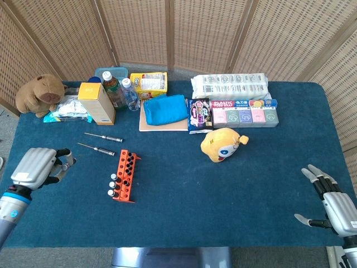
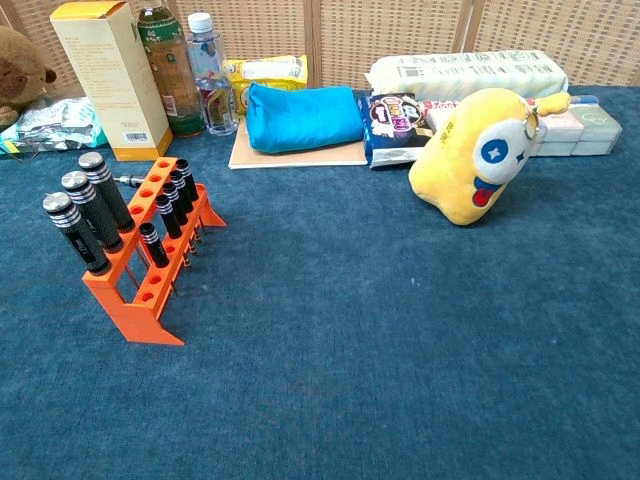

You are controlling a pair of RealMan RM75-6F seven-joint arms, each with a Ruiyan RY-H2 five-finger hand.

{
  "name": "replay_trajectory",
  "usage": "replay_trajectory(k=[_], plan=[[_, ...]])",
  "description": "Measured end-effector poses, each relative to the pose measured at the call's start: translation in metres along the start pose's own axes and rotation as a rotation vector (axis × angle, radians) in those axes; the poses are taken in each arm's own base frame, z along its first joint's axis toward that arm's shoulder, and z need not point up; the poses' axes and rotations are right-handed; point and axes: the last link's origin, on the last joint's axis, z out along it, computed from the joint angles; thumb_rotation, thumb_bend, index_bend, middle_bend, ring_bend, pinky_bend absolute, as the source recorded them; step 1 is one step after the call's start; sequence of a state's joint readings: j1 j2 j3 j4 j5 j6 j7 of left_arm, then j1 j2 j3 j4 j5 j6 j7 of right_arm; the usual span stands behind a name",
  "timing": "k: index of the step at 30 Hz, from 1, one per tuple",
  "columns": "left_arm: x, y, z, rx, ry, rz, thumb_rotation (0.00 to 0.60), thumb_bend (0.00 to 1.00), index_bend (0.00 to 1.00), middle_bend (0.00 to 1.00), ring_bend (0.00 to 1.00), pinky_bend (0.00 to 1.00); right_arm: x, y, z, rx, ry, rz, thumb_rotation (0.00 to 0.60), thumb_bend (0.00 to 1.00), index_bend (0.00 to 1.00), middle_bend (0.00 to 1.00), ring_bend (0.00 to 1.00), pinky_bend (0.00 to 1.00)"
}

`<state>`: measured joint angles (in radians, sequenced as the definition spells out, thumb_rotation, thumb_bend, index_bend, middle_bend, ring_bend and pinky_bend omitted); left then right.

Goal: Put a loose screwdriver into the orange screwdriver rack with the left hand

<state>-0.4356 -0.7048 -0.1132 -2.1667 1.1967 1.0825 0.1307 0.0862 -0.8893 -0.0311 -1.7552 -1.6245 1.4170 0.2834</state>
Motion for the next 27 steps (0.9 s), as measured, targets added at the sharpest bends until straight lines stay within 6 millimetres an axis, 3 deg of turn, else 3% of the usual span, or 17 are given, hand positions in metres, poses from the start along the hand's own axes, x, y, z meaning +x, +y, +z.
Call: replay_trajectory(k=[11,18,27], plan=[[0.019,0.017,-0.008,-0.138,-0.102,-0.152,0.600,0.39,0.56,1.00,1.00,1.00,-0.016,-0.004,0.008,0.000,-0.028,-0.048,0.548,0.00,0.02,0.00,0.00,0.01],[0.030,0.030,0.005,-0.211,-0.213,-0.279,0.600,0.40,0.56,1.00,1.00,1.00,-0.018,-0.003,0.012,-0.013,-0.016,-0.066,0.552,0.00,0.02,0.00,0.00,0.01],[0.048,0.044,0.030,-0.238,-0.298,-0.247,0.600,0.40,0.56,1.00,1.00,1.00,-0.001,0.005,0.016,-0.054,0.130,-0.089,0.551,0.00,0.02,0.00,0.00,0.03]])
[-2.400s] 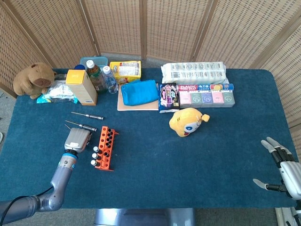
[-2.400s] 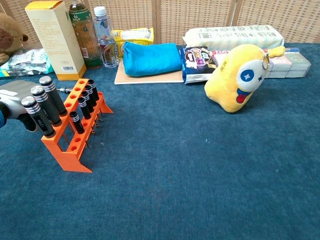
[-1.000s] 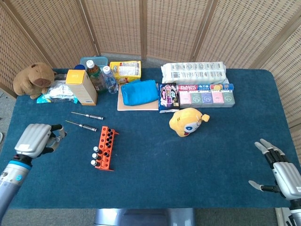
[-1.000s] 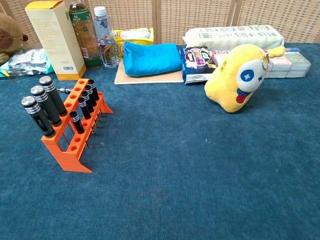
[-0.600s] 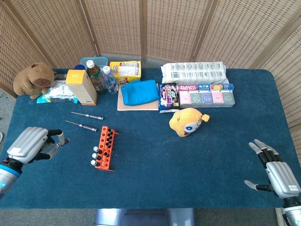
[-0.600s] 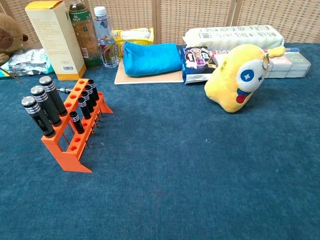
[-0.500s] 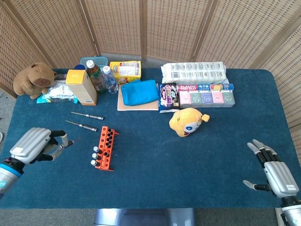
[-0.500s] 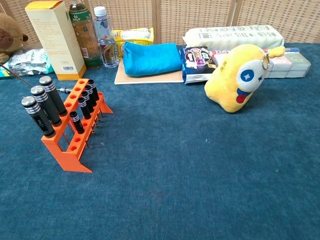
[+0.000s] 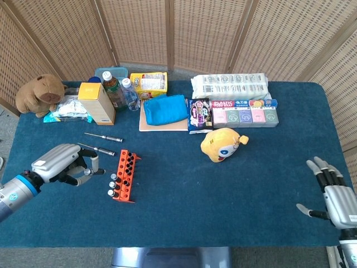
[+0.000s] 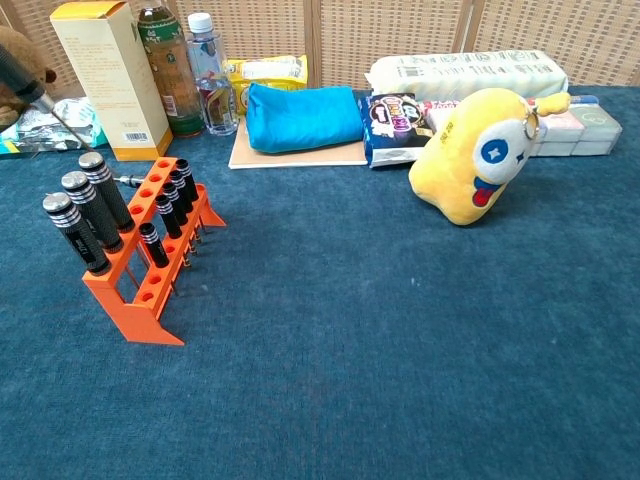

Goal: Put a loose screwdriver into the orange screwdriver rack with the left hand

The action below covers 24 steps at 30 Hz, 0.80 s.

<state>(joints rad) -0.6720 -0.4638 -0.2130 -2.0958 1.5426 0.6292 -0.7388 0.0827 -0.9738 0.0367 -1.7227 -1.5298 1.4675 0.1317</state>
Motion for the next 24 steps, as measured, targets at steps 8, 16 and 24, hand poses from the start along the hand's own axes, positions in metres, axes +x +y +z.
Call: replay_trajectory(k=[8,16,24], plan=[[0.008,0.000,0.010,0.029,-0.030,0.002,0.600,0.40,0.56,1.00,1.00,1.00,0.011,0.002,0.005,0.038,0.201,0.011,0.552,0.00,0.02,0.00,0.00,0.02],[0.010,-0.003,0.018,0.054,-0.059,0.002,0.600,0.40,0.56,1.00,1.00,1.00,0.011,0.006,0.006,0.045,0.297,0.031,0.553,0.00,0.02,0.00,0.00,0.02],[0.006,-0.003,0.024,0.059,-0.082,-0.004,0.600,0.40,0.56,1.00,1.00,1.00,0.010,0.007,0.006,0.034,0.287,0.037,0.554,0.00,0.02,0.00,0.00,0.02]])
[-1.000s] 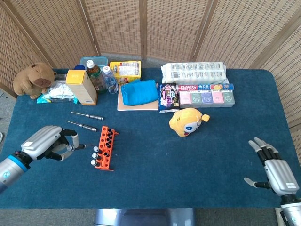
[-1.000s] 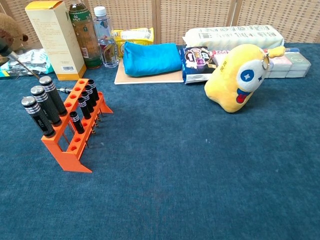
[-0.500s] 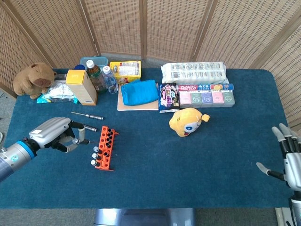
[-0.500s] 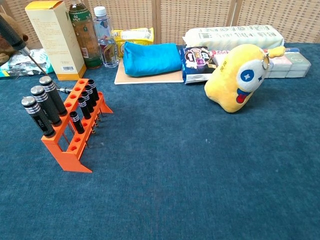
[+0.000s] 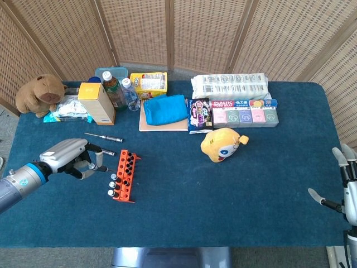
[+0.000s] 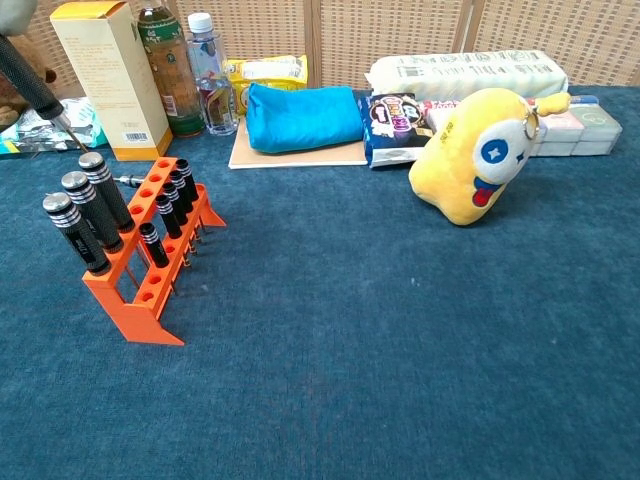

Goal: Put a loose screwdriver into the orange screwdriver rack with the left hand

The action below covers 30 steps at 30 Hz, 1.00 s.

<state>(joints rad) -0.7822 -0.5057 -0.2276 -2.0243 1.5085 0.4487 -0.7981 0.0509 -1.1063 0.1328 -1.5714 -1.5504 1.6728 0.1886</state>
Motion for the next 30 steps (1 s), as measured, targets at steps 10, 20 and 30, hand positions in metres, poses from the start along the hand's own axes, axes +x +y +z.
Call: replay_trajectory(k=[10,20,30], plan=[[-0.003,0.005,0.008,-0.006,-0.022,0.000,0.600,0.40,0.56,1.00,1.00,1.00,0.002,0.002,-0.001,-0.013,-0.009,0.007,0.552,0.00,0.02,0.00,0.00,0.02],[-0.004,0.007,0.015,0.002,-0.032,-0.005,0.600,0.40,0.56,1.00,1.00,1.00,0.007,0.004,-0.001,-0.021,-0.002,0.014,0.552,0.00,0.02,0.00,0.00,0.02],[-0.005,0.007,0.017,0.009,-0.034,0.004,0.600,0.40,0.56,1.00,1.00,1.00,0.008,0.005,-0.002,-0.017,-0.003,0.022,0.553,0.00,0.02,0.00,0.00,0.02]])
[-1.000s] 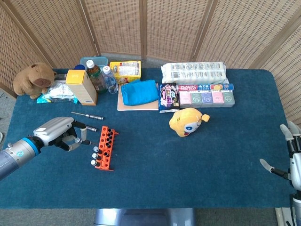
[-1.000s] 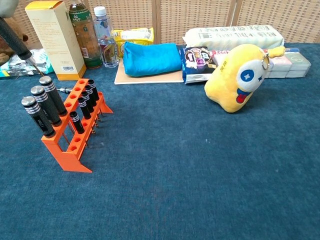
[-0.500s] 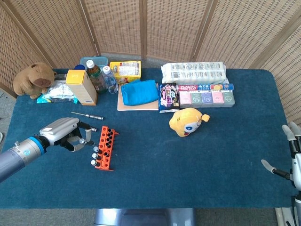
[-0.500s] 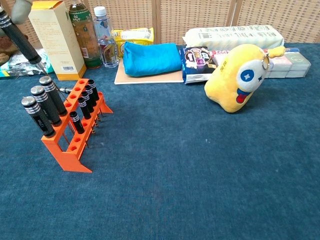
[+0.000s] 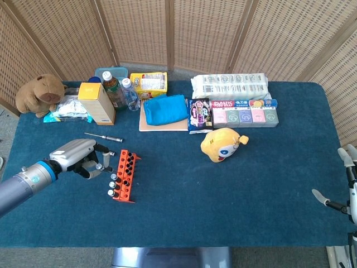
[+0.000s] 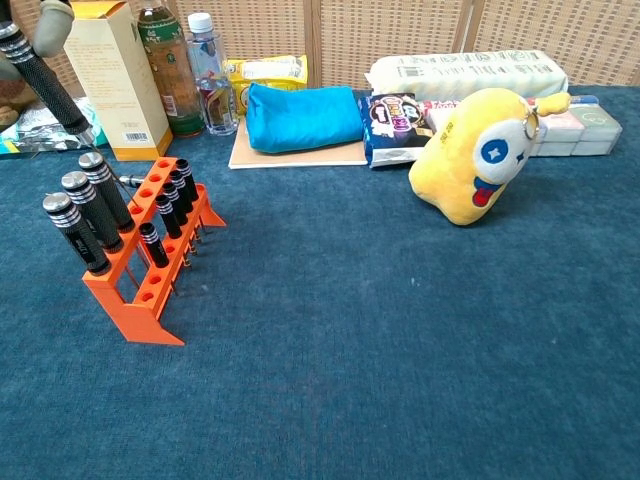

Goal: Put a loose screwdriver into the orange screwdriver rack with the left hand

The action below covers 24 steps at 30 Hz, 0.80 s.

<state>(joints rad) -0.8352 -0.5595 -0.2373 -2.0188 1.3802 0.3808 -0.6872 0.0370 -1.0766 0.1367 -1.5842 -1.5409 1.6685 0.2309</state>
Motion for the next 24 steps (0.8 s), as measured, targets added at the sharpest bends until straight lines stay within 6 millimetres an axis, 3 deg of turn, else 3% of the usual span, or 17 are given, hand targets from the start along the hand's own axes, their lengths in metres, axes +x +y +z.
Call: replay_trajectory(k=[24], plan=[[-0.0009,0.0015,0.0054,0.021,-0.012,0.006,0.600,0.40,0.56,1.00,1.00,1.00,0.0020,0.0026,-0.0004,-0.004,-0.004,0.007,0.552,0.00,0.02,0.00,0.00,0.02]])
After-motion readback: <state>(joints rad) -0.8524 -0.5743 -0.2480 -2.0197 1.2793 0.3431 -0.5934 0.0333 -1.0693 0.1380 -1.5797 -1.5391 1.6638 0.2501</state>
